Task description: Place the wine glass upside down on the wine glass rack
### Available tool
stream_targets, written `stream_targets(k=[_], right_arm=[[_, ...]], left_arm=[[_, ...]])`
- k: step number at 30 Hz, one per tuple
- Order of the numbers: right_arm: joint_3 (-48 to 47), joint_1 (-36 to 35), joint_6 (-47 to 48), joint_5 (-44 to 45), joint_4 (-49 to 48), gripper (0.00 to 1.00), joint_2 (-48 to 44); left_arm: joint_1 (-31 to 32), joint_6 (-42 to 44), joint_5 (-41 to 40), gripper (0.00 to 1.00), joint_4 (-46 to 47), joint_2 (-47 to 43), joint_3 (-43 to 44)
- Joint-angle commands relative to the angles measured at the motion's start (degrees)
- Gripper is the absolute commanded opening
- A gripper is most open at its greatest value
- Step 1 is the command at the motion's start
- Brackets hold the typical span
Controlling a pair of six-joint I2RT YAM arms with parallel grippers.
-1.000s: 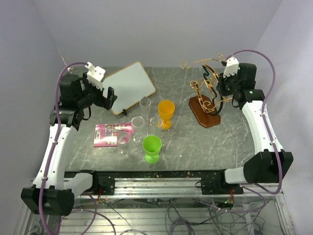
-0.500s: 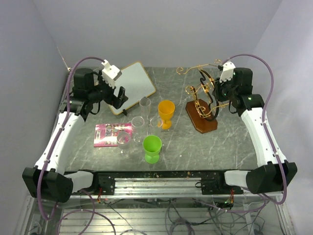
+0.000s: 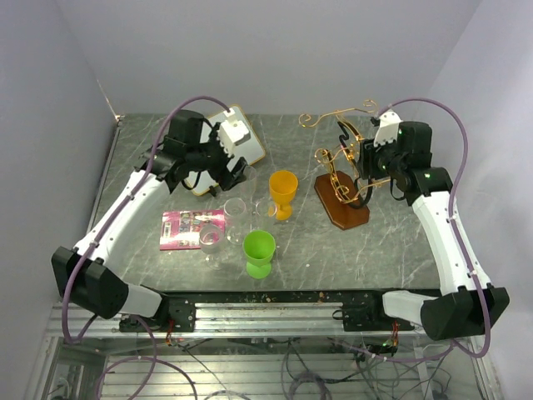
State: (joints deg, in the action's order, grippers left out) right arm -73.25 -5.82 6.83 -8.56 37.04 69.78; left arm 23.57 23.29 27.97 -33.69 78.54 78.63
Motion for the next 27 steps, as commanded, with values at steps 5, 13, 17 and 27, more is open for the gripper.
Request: stream_targets(k=[5, 13, 17, 27], right_arm=[[-0.5, -0.3, 1.5, -2.3, 1.2, 0.58, -2.1], [-1.2, 0.6, 2.0, -0.8, 1.2, 0.78, -3.1], [-0.8, 1.2, 1.9, -1.4, 0.9, 0.78, -3.3], [-0.3, 1.7, 1.9, -2.6, 0.9, 0.78, -4.1]], left_arm=[[3.7, 7.3, -0.1, 0.78, -8.1, 7.0, 9.1], [5.9, 7.8, -1.6, 0.65, -19.5, 14.9, 18.4], [7.3, 7.0, -3.7, 0.60, -21.9, 17.1, 20.1], [8.8, 4.4, -9.5, 0.47, -23.1, 20.3, 21.7]])
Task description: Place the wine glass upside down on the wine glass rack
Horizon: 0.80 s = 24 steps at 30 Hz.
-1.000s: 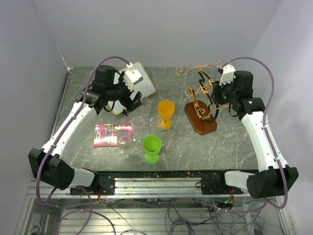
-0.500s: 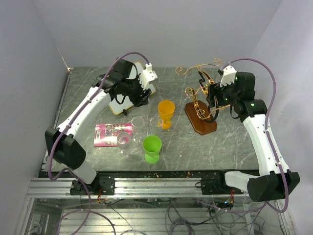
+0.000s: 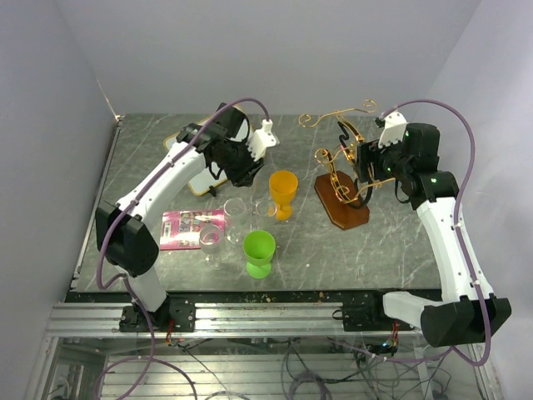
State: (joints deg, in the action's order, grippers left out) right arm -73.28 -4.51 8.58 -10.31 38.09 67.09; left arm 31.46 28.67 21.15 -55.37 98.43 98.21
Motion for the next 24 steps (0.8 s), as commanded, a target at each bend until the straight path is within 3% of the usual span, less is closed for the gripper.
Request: stream_targets(k=[1, 9, 17, 24], right_arm=[[-0.2, 0.5, 0.1, -1.0, -0.2, 0.78, -1.4], [-0.1, 0.6, 0.3, -0.5, -0.3, 0.78, -1.7], [-0.7, 0.6, 0.6, 0.2, -0.2, 0.78, -1.8], [-2.1, 0.6, 0.9, 1.1, 0.3, 0.78, -1.1]], left_arm=[[1.0, -0.9, -2.6, 0.47, -1.6, 0.6, 2.1], [2.3, 1.2, -1.8, 0.36, -3.8, 1.8, 2.8], [2.9, 4.7, -3.4, 0.09, -7.6, 3.1, 5.2], [3.3, 5.8, -4.6, 0.07, -11.1, 3.0, 11.0]])
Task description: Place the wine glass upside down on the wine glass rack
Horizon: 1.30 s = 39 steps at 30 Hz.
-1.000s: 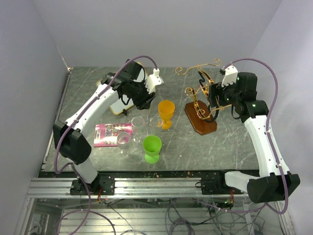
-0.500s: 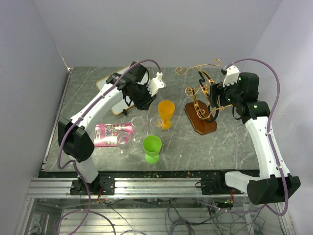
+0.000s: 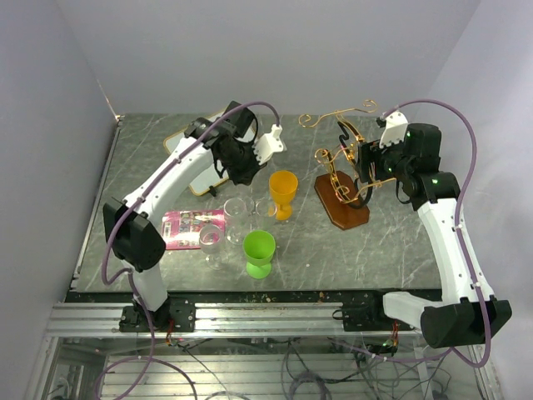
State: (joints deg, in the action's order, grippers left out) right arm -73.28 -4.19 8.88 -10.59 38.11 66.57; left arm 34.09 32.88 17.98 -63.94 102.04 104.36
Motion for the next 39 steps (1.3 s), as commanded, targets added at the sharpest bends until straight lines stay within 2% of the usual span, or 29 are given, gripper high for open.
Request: stream_targets(k=[1, 6, 12, 16, 20, 23, 26, 30, 35, 39], right_arm=[[-2.5, 0.3, 0.8, 1.8, 0.5, 0.78, -0.5], [-4.8, 0.2, 2.2, 3.3, 1.2, 0.78, -0.1], [-8.5, 0.3, 5.1, 1.6, 2.6, 0.78, 0.0], [-13.1, 0.2, 5.5, -0.2, 2.7, 0.78, 1.0], [-19.4, 0.2, 4.1, -4.4, 0.5, 0.82, 2.6], [-23.1, 0.2, 1.1, -10.1, -3.0, 0.84, 5.2], [-25.5, 0.2, -3.4, -16.1, -7.1, 0.83, 8.1], [-24.6, 0.1, -12.1, -23.2, -15.3, 0.83, 10.7], [-22.1, -0.4, -23.2, -31.7, -26.8, 0.82, 13.5], [-21.3, -2.7, -28.3, -33.2, -32.8, 0.80, 15.3]], left_arm=[[0.6, 1.4, -1.7, 0.07, -2.9, -0.7, 5.9], [0.6, -0.3, -3.1, 0.07, -3.6, -2.6, 11.2], [0.6, -2.8, -8.4, 0.07, 0.2, -7.8, 14.4], [0.6, -5.4, -11.8, 0.07, 7.7, -13.5, 13.9], [0.6, -6.7, -13.9, 0.07, 12.2, -15.1, 18.9], [0.6, -7.8, -15.0, 0.07, 21.1, -17.3, 18.5], [0.6, -9.9, -11.9, 0.07, 30.3, -19.4, 16.2], [0.6, -16.1, -6.6, 0.07, 29.1, -15.8, 23.4], [0.6, -24.4, 0.4, 0.07, 31.5, -14.7, 25.3], [0.6, -28.7, 4.9, 0.07, 32.7, -14.1, 24.0]])
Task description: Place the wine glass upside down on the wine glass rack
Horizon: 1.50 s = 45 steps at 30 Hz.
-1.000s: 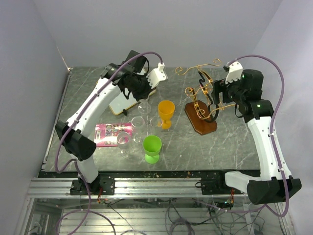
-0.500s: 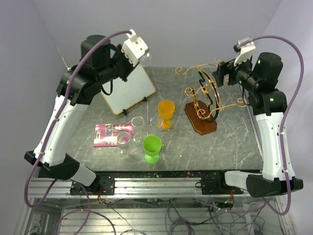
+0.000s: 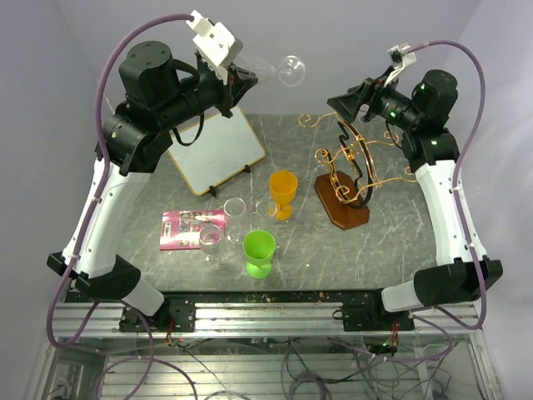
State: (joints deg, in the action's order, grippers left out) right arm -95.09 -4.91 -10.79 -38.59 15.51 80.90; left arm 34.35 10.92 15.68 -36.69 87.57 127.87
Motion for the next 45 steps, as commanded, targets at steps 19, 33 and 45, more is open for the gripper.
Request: stream_targets(k=[19, 33, 45], right_arm=[[4.7, -5.6, -16.3, -1.2, -15.7, 0.35, 4.5], [6.0, -4.4, -16.6, -0.4, -16.1, 0.00, 3.7], [1.4, 0.2, -3.7, 13.5, -5.5, 0.00, 1.7]], left_arm=[[0.4, -9.1, 12.4, 0.07, 7.1, 1.0, -2.8], [0.4, -9.3, 11.4, 0.08, 7.4, 0.1, -4.5], [-0.3, -4.6, 5.2, 1.00, 3.6, -6.3, -10.7]])
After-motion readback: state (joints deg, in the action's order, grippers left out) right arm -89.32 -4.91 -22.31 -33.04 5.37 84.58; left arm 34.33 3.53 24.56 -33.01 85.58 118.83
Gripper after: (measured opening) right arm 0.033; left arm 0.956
